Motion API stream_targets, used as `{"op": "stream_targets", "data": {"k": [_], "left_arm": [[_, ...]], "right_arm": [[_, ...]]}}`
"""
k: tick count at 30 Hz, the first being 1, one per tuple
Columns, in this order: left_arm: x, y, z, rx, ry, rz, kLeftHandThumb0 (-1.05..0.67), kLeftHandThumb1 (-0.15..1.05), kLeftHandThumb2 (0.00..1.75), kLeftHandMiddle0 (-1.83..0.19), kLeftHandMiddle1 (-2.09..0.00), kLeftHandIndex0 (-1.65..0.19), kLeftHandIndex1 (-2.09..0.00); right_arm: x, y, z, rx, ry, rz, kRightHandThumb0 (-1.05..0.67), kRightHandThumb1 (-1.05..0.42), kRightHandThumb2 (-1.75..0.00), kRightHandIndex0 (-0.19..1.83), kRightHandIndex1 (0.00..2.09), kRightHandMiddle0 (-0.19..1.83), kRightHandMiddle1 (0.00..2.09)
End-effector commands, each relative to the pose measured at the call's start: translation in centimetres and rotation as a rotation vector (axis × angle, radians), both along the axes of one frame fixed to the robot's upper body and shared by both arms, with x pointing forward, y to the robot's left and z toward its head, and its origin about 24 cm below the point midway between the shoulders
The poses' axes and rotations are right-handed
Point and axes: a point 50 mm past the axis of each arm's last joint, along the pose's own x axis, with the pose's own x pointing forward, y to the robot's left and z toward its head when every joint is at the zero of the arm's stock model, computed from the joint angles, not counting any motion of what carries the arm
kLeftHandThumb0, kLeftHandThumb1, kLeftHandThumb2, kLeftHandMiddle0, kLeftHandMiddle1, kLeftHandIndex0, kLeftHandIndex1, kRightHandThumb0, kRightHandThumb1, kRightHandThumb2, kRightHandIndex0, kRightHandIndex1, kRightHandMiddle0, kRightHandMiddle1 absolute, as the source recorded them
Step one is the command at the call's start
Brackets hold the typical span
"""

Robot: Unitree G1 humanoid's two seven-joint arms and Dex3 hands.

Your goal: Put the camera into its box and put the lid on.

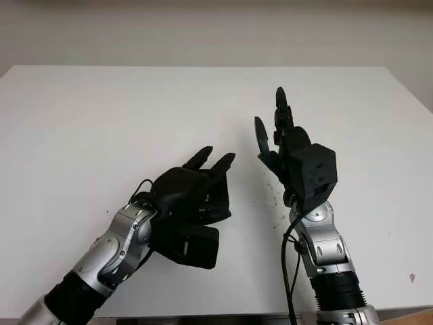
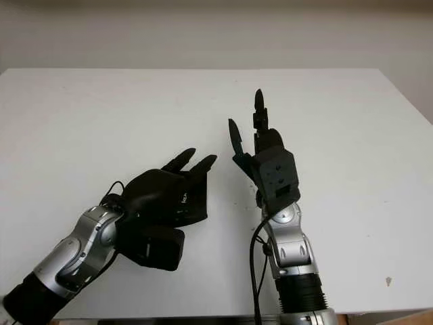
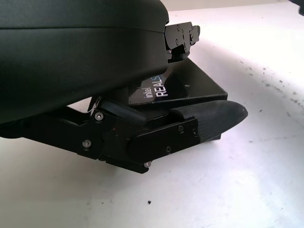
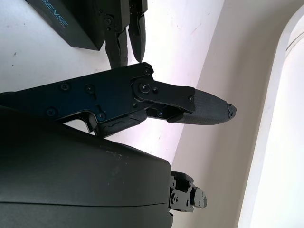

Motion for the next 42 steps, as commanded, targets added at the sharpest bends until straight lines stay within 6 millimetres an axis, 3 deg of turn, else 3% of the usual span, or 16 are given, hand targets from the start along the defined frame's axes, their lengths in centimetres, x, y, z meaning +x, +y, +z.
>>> {"op": "stream_targets", "data": {"k": [1, 14, 21, 26, 33, 42], "left_arm": [[0.2, 1.5, -1.0, -0.019, 0.064, 0.062, -0.8, 1.05, 0.74, 0.19, 0.0, 0.19, 0.0], [-0.6, 4.1, 6.7, -0.622, -0.077, 0.053, -0.83, 1.05, 0.62, 0.19, 0.0, 0.19, 0.0], [-0.6, 6.6, 9.0, -0.917, -0.145, 0.069, -0.77, 1.05, 0.64, 0.19, 0.0, 0.19, 0.0], [0.7, 8.8, 8.1, -1.152, -0.2, 0.211, -0.79, 1.05, 0.62, 0.19, 0.0, 0.19, 0.0], [2.4, 11.7, 5.7, -1.437, -0.14, 0.334, -0.79, 1.05, 0.63, 0.19, 0.0, 0.19, 0.0], [1.8, 12.4, 3.9, -1.498, -0.143, 0.38, -0.78, 1.05, 0.69, 0.19, 0.0, 0.19, 0.0]], "right_arm": [[-0.1, -0.3, 0.5, -0.007, -0.019, -0.007, -0.74, -1.05, -0.56, -0.14, 0.05, -0.1, 0.05], [0.0, -0.8, 0.5, -0.016, -0.027, -0.001, -0.75, -1.05, -0.56, -0.14, 0.05, -0.1, 0.05], [0.1, -1.2, 0.6, -0.025, -0.033, -0.002, -0.74, -1.05, -0.57, -0.14, 0.05, -0.1, 0.06], [0.2, -1.4, 0.6, -0.012, -0.023, -0.005, -0.73, -1.05, -0.56, -0.15, 0.05, -0.1, 0.05], [0.5, -1.9, 0.5, -0.002, -0.019, -0.008, -0.71, -1.05, -0.57, -0.17, 0.04, -0.13, 0.04], [1.2, -2.4, 0.3, -0.011, -0.007, -0.039, -0.72, -1.05, -0.58, -0.15, 0.05, -0.11, 0.05]]}}
